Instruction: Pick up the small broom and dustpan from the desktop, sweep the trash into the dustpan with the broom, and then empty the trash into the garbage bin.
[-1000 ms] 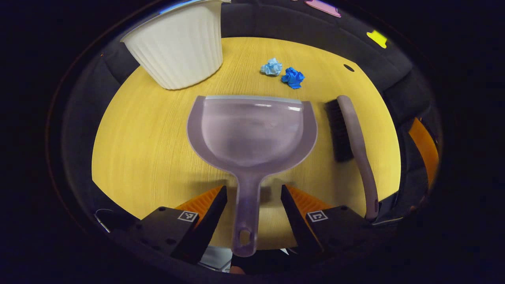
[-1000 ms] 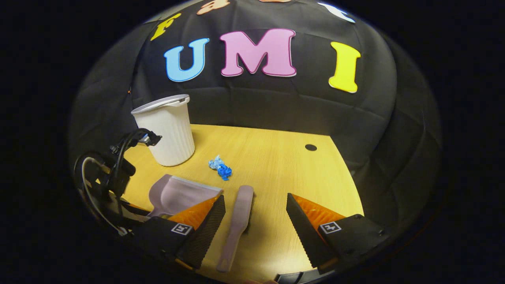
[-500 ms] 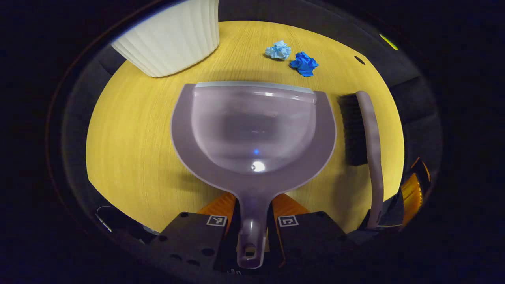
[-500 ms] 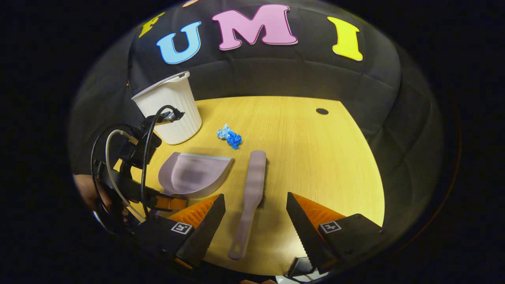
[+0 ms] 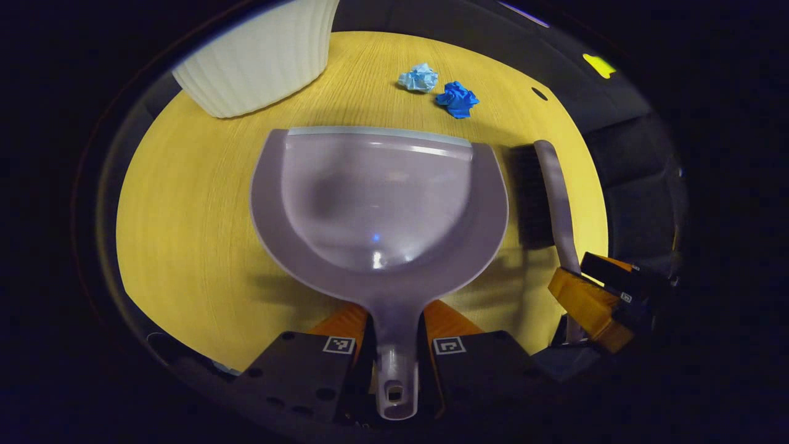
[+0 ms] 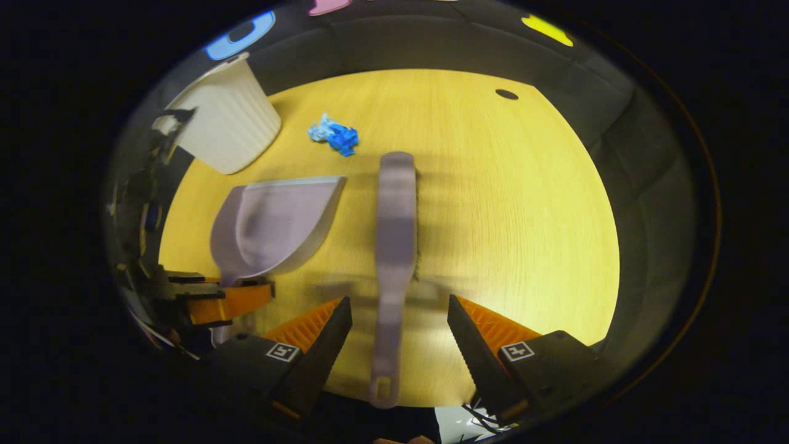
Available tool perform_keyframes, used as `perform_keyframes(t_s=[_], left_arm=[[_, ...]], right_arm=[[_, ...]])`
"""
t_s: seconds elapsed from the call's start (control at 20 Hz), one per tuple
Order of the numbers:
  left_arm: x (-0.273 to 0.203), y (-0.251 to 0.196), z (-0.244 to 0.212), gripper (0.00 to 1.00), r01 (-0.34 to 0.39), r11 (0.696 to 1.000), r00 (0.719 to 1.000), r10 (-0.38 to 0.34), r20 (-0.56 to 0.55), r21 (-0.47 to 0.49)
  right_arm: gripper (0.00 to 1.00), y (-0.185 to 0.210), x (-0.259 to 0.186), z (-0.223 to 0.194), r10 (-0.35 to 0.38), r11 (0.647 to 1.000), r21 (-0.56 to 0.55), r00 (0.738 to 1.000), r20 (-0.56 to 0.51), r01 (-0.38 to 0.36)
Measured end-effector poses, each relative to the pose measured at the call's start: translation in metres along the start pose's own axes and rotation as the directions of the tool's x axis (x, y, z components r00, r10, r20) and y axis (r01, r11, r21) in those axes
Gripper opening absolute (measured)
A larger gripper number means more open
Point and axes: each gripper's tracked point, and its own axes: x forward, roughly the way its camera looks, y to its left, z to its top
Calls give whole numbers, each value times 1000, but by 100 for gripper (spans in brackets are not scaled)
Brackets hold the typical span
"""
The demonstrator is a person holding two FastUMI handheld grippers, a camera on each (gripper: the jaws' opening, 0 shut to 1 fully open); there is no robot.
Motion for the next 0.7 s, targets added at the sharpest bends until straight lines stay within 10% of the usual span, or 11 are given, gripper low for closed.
perform_keyframes(t_s=[0.4, 0.45, 0.55, 0.7], left_arm=[[0, -2, 2, 31, 130, 991, 990, -130, 52, 7], [0, -2, 2, 30, 138, 990, 989, -138, 51, 8], [1, -2, 2, 31, 147, 989, 988, -148, 48, 18], [0, 3, 5, 30, 150, 988, 988, -152, 41, 44]], right_arm=[[72, -5, 30, -13, -54, 998, 29, 976, -212, 62], [82, -4, 32, -15, -55, 998, 22, 969, -239, 62], [47, 3, 35, -11, -50, 998, 9, 962, -269, 54], [28, 6, 39, -8, -63, 998, -38, 949, -309, 54]])
